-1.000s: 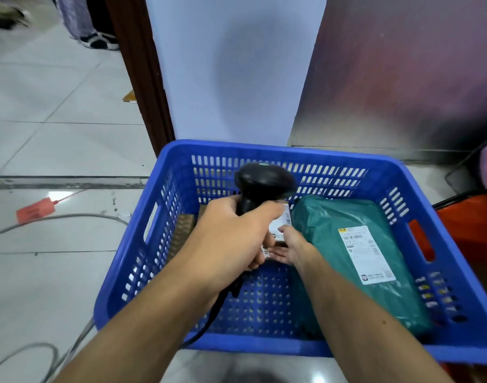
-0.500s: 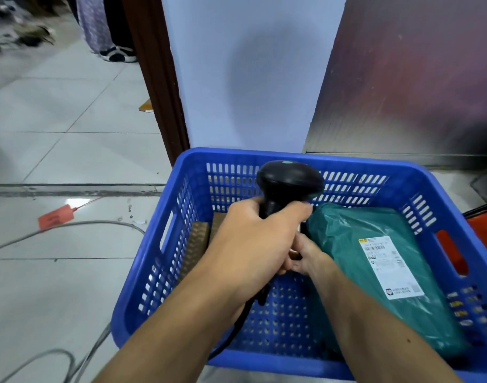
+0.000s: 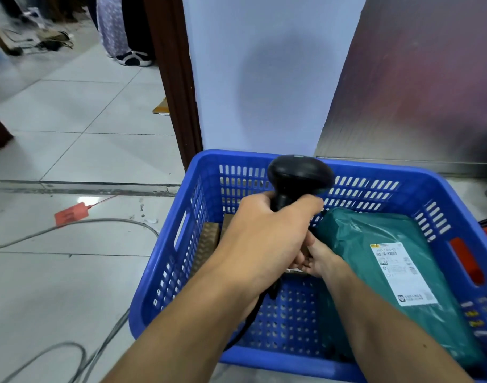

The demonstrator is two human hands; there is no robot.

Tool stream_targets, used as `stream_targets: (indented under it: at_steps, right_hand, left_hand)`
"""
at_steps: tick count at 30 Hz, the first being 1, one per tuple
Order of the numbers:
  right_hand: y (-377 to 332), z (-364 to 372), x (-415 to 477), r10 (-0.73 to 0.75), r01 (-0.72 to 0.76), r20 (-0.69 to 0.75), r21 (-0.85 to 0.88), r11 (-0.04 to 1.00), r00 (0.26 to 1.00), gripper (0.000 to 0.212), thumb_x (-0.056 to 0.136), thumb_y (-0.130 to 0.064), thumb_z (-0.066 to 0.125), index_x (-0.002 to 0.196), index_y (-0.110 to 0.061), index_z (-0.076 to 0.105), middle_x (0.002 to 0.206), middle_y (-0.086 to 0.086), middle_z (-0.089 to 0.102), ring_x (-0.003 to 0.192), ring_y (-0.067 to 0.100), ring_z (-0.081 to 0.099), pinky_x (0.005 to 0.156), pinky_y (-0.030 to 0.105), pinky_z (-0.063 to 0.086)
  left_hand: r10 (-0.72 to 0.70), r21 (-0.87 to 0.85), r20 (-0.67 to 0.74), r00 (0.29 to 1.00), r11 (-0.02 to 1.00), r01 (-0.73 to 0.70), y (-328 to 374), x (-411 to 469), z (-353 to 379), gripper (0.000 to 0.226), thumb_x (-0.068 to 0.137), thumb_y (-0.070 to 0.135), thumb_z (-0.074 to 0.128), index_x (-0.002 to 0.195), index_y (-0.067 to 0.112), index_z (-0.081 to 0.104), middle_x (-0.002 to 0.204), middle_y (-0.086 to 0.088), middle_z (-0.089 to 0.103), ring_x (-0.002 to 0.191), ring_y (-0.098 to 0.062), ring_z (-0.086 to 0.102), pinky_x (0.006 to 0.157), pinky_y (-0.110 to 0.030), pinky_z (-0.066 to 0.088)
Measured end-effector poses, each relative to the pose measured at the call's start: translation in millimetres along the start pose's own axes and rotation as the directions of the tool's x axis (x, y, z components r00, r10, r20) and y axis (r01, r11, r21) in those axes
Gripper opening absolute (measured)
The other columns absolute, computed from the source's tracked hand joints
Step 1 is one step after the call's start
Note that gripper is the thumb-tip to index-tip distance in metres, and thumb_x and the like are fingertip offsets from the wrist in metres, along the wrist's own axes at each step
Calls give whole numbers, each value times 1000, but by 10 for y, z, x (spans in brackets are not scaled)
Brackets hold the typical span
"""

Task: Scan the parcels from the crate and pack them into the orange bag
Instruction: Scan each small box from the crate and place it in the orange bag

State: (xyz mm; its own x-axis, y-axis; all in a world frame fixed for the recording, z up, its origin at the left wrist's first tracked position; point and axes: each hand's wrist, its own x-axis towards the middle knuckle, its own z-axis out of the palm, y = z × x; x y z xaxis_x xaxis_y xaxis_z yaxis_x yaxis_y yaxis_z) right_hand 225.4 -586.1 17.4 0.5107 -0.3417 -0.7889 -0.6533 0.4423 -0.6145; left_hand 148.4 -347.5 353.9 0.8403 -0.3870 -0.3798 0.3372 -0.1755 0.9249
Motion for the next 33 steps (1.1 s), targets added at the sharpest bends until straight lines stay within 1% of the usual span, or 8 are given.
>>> stream_targets:
  at_steps: [4,9,13,17,20,22,28,33]
  right_hand:
    - [-151,185,-512,-52,53,23,-33,998,998,28,91,-43,67,102,-17,61,56,4,62,51,18,65,67,34,60]
    - [-311,135,-810,-98,105,101,-68,992,990,56,88,-42,70,135,-14,59,107,18,75,77,29,79,60,30,61]
    - [-572,6,-1303,-188,199,154,-59,978,970,48,88,-25,66,134,-12,56,111,18,75,84,28,77,62,29,61]
    - [-907,-237,-1845,-308,319,167,-43,947,937,44,92,-10,60,135,-6,56,115,19,74,86,26,76,71,34,63]
    - [-1150,-485,-2364,-409,420,127,-82,904,904,43,91,-4,59,134,-3,58,119,19,73,102,29,72,98,43,58]
    - [-1245,-678,-2710,-465,473,89,-106,875,881,40,90,-2,62,130,-3,60,111,15,76,104,31,72,105,44,54]
    - [-1003,-1098,-3526,-469,497,177,-181,849,865,35,96,-15,68,130,-13,61,114,9,78,110,29,73,104,41,53]
    - [-604,-1251,-3670,-511,525,164,-52,849,843,37,94,-8,67,130,-18,60,115,7,78,107,29,74,93,40,56]
  left_hand:
    - [32,-23,-8,999,999,-32,9,44,16,26,91,38,69,94,12,72,66,-2,68,53,-17,57,62,-30,50]
    - [82,-53,-28,996,995,-84,31,68,16,27,93,35,70,101,9,70,61,1,66,51,-15,55,55,-27,50]
    - [105,-58,-51,993,993,-107,68,31,-24,26,93,34,70,101,10,70,62,0,67,54,-17,56,63,-35,51]
    - [106,-75,-60,993,991,-110,72,9,-58,24,96,31,69,102,8,70,66,-3,66,56,-18,56,59,-33,50]
    - [109,-78,-65,992,990,-114,60,35,-62,22,97,28,68,103,7,69,66,-5,66,54,-17,55,55,-31,49]
    - [117,-88,-81,990,988,-124,58,42,-38,21,97,27,67,103,7,69,66,-5,66,53,-17,55,52,-30,49]
    - [187,-7,-102,977,982,-189,-52,-19,174,23,96,28,67,102,6,69,63,-2,66,50,-16,55,56,-32,49]
    - [252,39,-67,965,967,-250,-53,-175,283,17,96,26,67,96,9,68,62,-2,66,49,-13,54,55,-28,49]
